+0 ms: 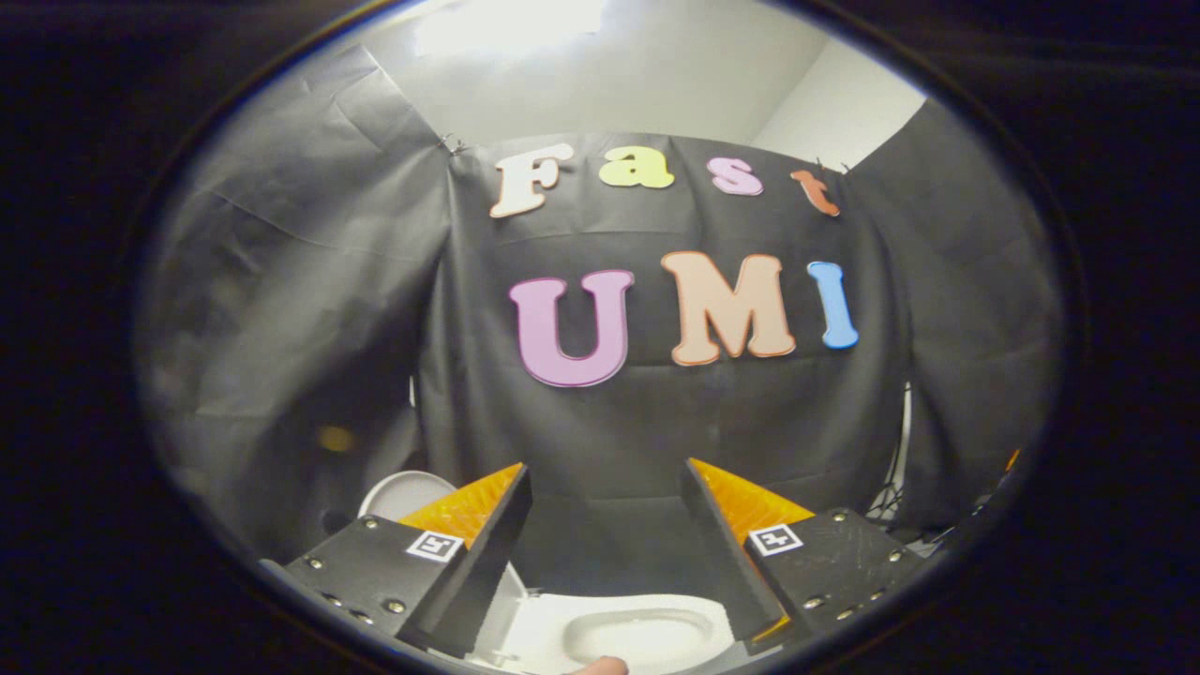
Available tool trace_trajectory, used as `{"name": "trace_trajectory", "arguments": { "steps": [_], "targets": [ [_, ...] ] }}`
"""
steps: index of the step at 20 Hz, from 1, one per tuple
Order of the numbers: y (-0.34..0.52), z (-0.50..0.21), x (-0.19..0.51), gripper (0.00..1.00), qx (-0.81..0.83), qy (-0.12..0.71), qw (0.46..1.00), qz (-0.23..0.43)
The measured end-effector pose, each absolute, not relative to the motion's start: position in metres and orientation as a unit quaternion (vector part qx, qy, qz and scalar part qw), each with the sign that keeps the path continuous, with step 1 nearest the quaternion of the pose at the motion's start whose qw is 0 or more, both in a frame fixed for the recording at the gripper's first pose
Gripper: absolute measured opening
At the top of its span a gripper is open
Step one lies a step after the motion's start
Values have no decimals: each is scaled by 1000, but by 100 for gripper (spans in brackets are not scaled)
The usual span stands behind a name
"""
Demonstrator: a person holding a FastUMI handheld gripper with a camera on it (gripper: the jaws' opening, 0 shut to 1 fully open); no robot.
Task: Open the toilet lid.
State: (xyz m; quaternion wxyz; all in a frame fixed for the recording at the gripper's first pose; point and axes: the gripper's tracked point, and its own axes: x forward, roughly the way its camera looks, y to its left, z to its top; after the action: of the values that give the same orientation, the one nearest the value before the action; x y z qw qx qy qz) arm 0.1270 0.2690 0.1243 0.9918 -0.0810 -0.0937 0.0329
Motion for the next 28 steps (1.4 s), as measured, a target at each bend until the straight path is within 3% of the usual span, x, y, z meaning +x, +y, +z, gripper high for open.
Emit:
{"name": "trace_trajectory", "arguments": {
  "steps": [10,19,28],
  "targets": [
    [164,115,83,95,-130,-99,986,6],
    [60,50,53,95,-138,-54,985,-84],
    [47,-5,61,96,-118,3,992,-55]
  ]
}}
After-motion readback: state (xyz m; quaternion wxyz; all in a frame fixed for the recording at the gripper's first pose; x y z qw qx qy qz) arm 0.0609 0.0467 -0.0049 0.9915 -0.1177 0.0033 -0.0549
